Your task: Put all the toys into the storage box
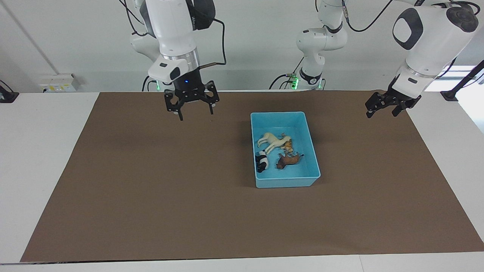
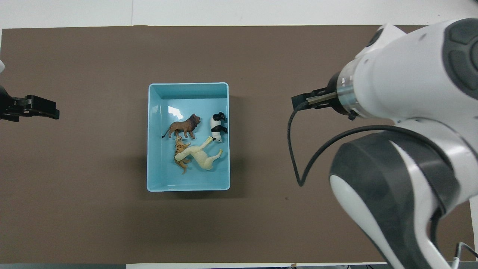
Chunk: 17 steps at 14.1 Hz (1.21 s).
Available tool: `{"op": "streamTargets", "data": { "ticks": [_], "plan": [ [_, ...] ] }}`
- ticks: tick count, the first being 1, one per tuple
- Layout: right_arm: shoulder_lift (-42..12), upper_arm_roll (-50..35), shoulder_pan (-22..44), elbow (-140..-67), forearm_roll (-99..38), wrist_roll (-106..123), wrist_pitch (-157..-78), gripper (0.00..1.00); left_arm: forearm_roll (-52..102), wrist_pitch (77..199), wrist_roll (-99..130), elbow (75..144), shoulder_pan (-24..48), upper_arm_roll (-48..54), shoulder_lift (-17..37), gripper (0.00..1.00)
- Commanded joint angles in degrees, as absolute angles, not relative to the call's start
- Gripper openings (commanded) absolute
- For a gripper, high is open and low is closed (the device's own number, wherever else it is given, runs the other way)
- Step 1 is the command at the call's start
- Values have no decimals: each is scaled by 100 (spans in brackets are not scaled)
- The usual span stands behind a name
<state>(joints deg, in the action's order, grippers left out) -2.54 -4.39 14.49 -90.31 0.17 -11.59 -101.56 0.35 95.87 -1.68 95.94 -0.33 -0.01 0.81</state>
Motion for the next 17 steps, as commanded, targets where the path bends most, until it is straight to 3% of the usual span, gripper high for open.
{"op": "streamTargets", "data": {
  "ticks": [1, 6, 10, 13, 17],
  "plan": [
    [-44, -510, 601, -9202, -44, -1002, -9688, 100, 70, 9668, -211, 9659, 0, -26, 9, 100],
    [9, -492, -298, -9263, 26, -861, -8930, 100, 70, 9668, -211, 9668, 0, -26, 9, 100],
    [96, -501, -518, -9526, 412, -861, -9368, 100, 70, 9668, -220, 9668, 0, -26, 9, 100],
    [439, -510, -659, -10334, 413, -844, -10150, 100, 70, 9677, -220, 9668, 0, -26, 9, 100],
    [439, -510, -659, -10318, 290, -853, -9950, 100, 70, 9677, -237, 9686, -9, -26, 0, 100]
  ]
}}
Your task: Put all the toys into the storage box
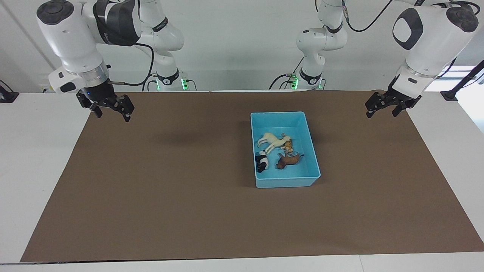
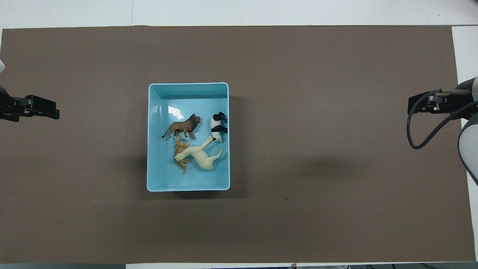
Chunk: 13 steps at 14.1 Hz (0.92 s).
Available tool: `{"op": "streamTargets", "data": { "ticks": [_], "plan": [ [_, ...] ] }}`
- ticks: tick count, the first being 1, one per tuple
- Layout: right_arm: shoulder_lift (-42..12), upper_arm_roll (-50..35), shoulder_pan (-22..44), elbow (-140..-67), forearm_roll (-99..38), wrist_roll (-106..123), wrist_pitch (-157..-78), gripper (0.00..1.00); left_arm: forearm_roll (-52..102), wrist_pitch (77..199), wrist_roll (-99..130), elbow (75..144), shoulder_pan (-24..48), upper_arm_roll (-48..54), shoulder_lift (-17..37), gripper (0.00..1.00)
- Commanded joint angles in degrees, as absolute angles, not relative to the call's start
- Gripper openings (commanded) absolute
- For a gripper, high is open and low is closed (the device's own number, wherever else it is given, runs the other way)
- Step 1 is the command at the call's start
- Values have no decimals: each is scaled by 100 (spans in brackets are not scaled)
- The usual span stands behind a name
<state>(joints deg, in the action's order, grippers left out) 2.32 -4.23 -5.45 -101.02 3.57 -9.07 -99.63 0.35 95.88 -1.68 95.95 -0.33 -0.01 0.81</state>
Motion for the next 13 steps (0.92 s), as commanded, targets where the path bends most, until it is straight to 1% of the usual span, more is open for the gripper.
{"op": "streamTargets", "data": {
  "ticks": [1, 2, 6, 13],
  "plan": [
    [439, -510, -659, -10284, 177, -844, -9862, 100, 70, 9677, -237, 9694, -9, -26, 0, 100],
    [422, -510, -668, -10248, 71, -835, -9783, 100, 70, 9677, -237, 9694, 0, -26, -9, 100],
    [220, -483, -773, -9739, 53, -529, -9361, 100, 70, 9677, -246, 9694, 0, -26, -9, 100],
    [220, -483, -791, -9738, 176, -475, -9378, 100, 70, 9677, -237, 9703, -9, -26, -18, 100]
  ]
}}
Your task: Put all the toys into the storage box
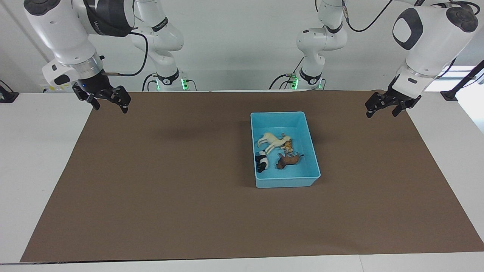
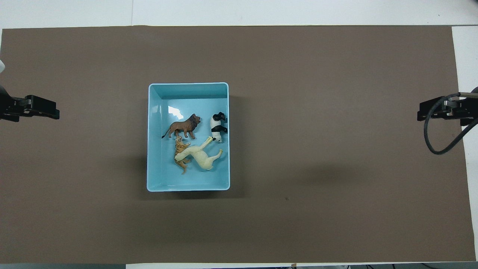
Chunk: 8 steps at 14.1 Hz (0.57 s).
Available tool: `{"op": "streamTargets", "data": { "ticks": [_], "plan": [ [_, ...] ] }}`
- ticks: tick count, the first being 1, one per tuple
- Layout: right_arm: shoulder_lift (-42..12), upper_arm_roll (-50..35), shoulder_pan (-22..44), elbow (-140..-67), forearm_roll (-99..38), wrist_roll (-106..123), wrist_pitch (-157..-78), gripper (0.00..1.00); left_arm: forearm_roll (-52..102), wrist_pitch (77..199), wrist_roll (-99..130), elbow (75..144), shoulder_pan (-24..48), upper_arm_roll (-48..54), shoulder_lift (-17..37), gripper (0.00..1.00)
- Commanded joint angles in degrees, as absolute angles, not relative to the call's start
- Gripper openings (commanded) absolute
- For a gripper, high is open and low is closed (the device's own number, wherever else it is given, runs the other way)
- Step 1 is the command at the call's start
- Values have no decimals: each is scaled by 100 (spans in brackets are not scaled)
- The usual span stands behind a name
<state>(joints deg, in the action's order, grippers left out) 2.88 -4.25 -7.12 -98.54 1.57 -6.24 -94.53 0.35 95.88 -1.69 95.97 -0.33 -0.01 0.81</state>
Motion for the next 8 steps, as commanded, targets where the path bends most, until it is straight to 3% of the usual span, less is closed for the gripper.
{"op": "streamTargets", "data": {
  "ticks": [1, 8],
  "plan": [
    [220, -483, -774, -9738, 228, -475, -9369, 100, 70, 9677, -237, 9712, 0, -26, -18, 100],
    [237, -492, -782, -9791, 229, -554, -9404, 100, 70, 9677, -246, 9712, -9, -26, -18, 100]
  ]
}}
